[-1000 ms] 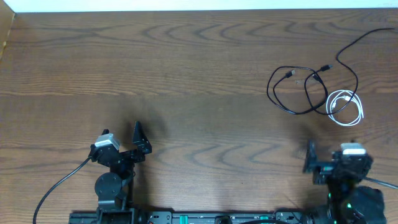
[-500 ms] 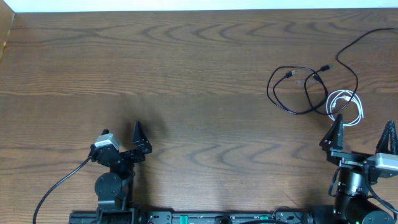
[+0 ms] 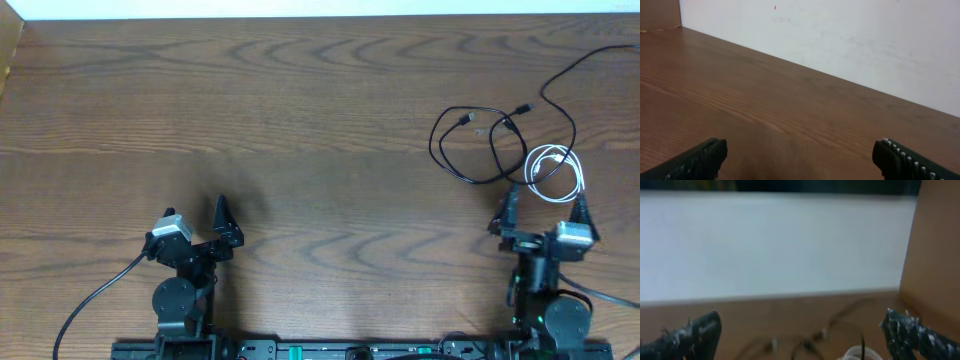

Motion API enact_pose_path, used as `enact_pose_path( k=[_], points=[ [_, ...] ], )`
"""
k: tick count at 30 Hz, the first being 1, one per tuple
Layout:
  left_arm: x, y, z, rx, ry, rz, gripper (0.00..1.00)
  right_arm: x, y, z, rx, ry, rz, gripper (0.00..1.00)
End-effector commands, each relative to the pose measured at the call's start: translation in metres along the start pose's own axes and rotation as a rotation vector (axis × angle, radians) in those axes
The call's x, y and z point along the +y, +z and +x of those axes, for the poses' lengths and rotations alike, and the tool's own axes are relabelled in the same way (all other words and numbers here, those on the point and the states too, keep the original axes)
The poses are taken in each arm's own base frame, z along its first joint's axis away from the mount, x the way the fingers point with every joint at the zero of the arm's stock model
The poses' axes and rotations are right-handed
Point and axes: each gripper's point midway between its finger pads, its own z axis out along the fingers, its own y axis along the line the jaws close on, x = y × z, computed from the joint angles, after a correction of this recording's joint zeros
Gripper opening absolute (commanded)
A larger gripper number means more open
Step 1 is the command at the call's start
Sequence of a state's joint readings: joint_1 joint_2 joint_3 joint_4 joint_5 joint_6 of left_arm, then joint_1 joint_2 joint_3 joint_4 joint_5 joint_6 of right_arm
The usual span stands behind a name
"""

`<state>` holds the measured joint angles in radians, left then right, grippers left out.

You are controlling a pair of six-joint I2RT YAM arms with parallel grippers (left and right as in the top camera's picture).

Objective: Untangle cables

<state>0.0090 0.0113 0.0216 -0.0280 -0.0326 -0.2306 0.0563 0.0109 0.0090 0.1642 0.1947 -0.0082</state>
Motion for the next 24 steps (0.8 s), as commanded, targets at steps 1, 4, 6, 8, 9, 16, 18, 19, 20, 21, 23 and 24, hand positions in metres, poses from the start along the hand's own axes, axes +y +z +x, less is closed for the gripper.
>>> enact_pose_path(
  k=[1, 4, 6, 8, 9, 16, 18, 19, 20, 21, 23, 24],
  points=[
    [0.009, 0.001, 0.016, 0.046, 0.023, -0.042, 0.99, -0.001, -0.001, 0.014, 0.051, -0.007, 0.005, 0.99],
    [0.009, 0.001, 0.016, 0.046, 0.023, -0.042, 0.99, -0.002, -0.003, 0.037, 0.147, -0.026, 0.005, 0.99],
    [0.009, 0.001, 0.016, 0.046, 0.023, -0.042, 0.99, -0.002, -0.006, 0.055, 0.220, -0.040, 0.003, 0.99],
    [0.009, 0.001, 0.016, 0.046, 0.023, -0.042, 0.99, -0.002, -0.006, 0.052, 0.207, -0.037, 0.004, 0.99],
    [0.009, 0.001, 0.016, 0.046, 0.023, -0.042, 0.98, -0.002, -0.006, 0.053, 0.212, -0.038, 0.004, 0.99],
    [0.009, 0.001, 0.016, 0.046, 0.023, -0.042, 0.99, -0.002, -0.006, 0.053, 0.212, -0.038, 0.003, 0.99],
    [0.009, 0.001, 0.016, 0.046, 0.023, -0.042, 0.99, -0.002, -0.006, 0.053, 0.212, -0.038, 0.004, 0.99],
    [0.009, 0.001, 0.016, 0.046, 0.023, -0.042, 0.99, -0.002, -0.006, 0.053, 0.212, -0.038, 0.004, 0.99],
    [0.009, 0.001, 0.016, 0.046, 0.023, -0.042, 0.98, -0.002, -0.006, 0.053, 0.211, -0.038, 0.004, 0.99],
    [0.009, 0.001, 0.016, 0.046, 0.023, -0.042, 0.99, -0.002, -0.006, 0.053, 0.211, -0.038, 0.004, 0.99],
    [0.009, 0.001, 0.016, 0.046, 0.023, -0.042, 0.99, -0.002, -0.006, 0.053, 0.211, -0.038, 0.004, 0.99],
    [0.009, 0.001, 0.016, 0.046, 0.023, -0.042, 0.99, -0.002, -0.006, 0.053, 0.211, -0.038, 0.003, 0.99]
  ],
)
